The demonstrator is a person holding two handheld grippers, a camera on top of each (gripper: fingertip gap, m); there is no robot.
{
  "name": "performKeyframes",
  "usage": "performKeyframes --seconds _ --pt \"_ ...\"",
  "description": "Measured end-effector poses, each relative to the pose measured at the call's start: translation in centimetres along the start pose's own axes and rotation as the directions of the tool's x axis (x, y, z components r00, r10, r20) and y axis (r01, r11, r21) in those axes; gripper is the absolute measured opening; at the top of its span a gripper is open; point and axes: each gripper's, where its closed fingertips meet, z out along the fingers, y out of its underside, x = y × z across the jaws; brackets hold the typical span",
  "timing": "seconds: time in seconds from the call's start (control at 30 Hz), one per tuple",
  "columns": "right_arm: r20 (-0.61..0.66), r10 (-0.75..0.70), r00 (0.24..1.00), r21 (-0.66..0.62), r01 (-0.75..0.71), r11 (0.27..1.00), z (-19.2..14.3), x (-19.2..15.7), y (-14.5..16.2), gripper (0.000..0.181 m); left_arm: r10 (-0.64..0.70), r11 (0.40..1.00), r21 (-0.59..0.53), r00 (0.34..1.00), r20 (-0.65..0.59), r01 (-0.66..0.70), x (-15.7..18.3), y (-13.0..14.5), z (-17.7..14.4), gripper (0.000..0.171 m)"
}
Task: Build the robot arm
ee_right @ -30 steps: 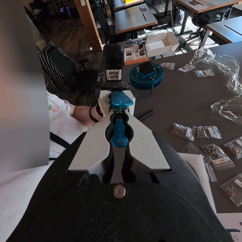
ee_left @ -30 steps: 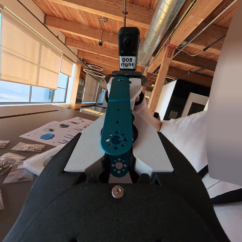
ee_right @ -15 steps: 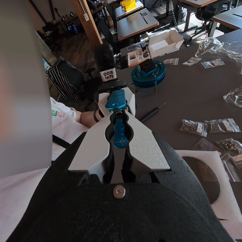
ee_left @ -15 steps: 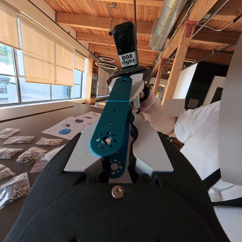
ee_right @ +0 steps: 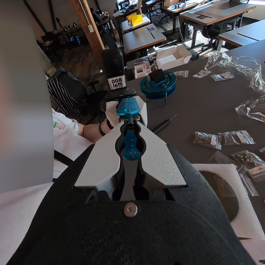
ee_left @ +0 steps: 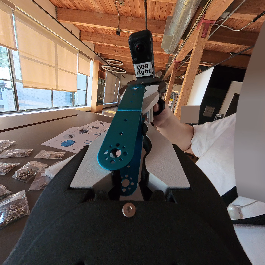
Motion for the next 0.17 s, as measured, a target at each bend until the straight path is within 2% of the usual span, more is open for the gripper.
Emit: performKeyframes --seconds 0.17 --pt "0.0 0.054 0.999 0.018 -0.054 0.998 -0.15 0.3 0.37 0.01 0.023 0.999 -0.025 0.999 0.023 -0.023 -0.21 0.36 0.2 0.028"
